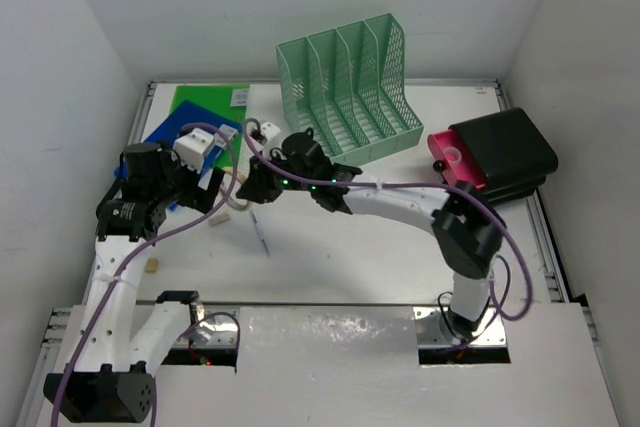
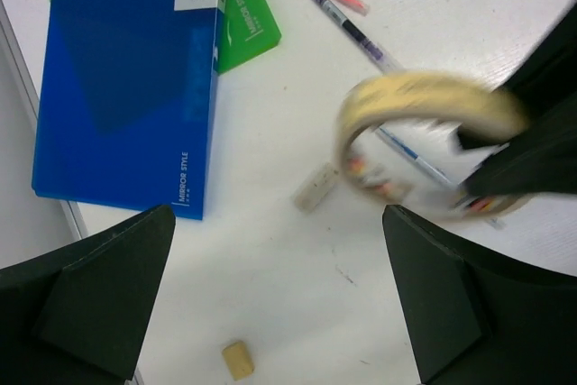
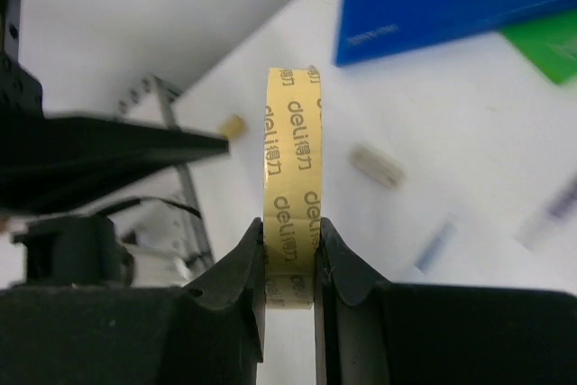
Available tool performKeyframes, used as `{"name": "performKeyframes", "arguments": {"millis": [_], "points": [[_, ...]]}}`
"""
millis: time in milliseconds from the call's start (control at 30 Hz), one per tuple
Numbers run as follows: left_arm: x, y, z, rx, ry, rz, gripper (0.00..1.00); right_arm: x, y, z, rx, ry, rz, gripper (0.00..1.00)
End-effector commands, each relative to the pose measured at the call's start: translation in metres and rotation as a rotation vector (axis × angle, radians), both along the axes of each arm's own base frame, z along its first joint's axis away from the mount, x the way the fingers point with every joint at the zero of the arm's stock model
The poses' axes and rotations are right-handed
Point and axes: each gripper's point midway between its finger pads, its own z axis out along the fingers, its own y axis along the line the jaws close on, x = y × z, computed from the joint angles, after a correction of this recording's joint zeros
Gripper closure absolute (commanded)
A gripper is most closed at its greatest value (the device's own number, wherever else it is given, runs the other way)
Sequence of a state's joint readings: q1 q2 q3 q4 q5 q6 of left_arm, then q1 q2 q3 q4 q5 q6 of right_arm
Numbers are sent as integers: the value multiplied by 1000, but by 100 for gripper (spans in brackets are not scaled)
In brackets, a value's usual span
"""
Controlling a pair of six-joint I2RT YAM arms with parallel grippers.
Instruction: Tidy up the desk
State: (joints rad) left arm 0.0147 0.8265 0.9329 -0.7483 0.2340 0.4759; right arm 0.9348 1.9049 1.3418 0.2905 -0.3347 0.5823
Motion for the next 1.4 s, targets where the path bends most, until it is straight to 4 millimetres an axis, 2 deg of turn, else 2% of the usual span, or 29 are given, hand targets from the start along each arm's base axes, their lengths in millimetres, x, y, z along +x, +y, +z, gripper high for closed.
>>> {"name": "performKeyframes", "arguments": {"millis": [0, 67, 100, 133, 167, 200, 233, 267, 300, 333, 367, 433, 467, 500, 533, 633, 667, 867, 1033, 1233, 1367], "points": [[-1, 0, 18, 12, -50, -7, 0, 24, -57, 45, -109, -213, -132, 100], [-3, 1, 21, 22, -68, -8, 0, 38, -89, 50, -182, -265, -198, 100], [-3, 2, 21, 30, -76, -6, 0, 45, -120, 59, -236, -270, -255, 100], [-1, 6, 18, 44, -81, 10, 1, 61, -158, 50, -374, -306, -360, 100], [-1, 8, 15, 51, -78, 19, 0, 60, -162, 66, -365, -359, -354, 100], [0, 10, 11, 57, -71, 29, 0, 74, -211, 75, -504, -401, -524, 100], [1, 11, 6, 59, -62, 33, 0, 79, -237, 80, -587, -430, -594, 100], [1, 11, -7, 58, -34, 35, 0, 84, -261, 84, -668, -458, -648, 100], [2, 12, -15, 64, -19, 38, 0, 90, -303, 85, -769, -427, -732, 100], [3, 13, -21, 66, -8, 40, 0, 91, -324, 89, -797, -408, -760, 100], [5, 18, -33, 80, 12, 65, 0, 96, -361, 85, -853, -356, -815, 100], [7, 22, -45, 87, 32, 93, 0, 99, -396, 91, -892, -332, -894, 100], [8, 23, -53, 91, 43, 97, 0, 101, -423, 88, -946, -295, -937, 100], [8, 24, -57, 93, 48, 100, 0, 102, -434, 94, -956, -288, -963, 100], [8, 24, -65, 93, 56, 101, 0, 102, -446, 86, -989, -247, -955, 100], [6, 24, -78, 90, 77, 104, 0, 105, -454, 79, -1019, -217, -900, 100], [8, 24, -80, 87, 71, 110, 0, 104, -463, 70, -1068, -181, -891, 100], [7, 22, -84, 85, 89, 93, 0, 108, -496, 71, -1207, -167, -970, 100], [8, 24, -79, 96, 72, 99, 0, 106, -495, 39, -1223, -111, -893, 100], [8, 25, -75, 105, 74, 97, 0, 101, -500, 26, -1236, -71, -871, 100], [9, 25, -74, 102, 73, 98, 0, 88, -499, 11, -1242, -30, -842, 100]]}}
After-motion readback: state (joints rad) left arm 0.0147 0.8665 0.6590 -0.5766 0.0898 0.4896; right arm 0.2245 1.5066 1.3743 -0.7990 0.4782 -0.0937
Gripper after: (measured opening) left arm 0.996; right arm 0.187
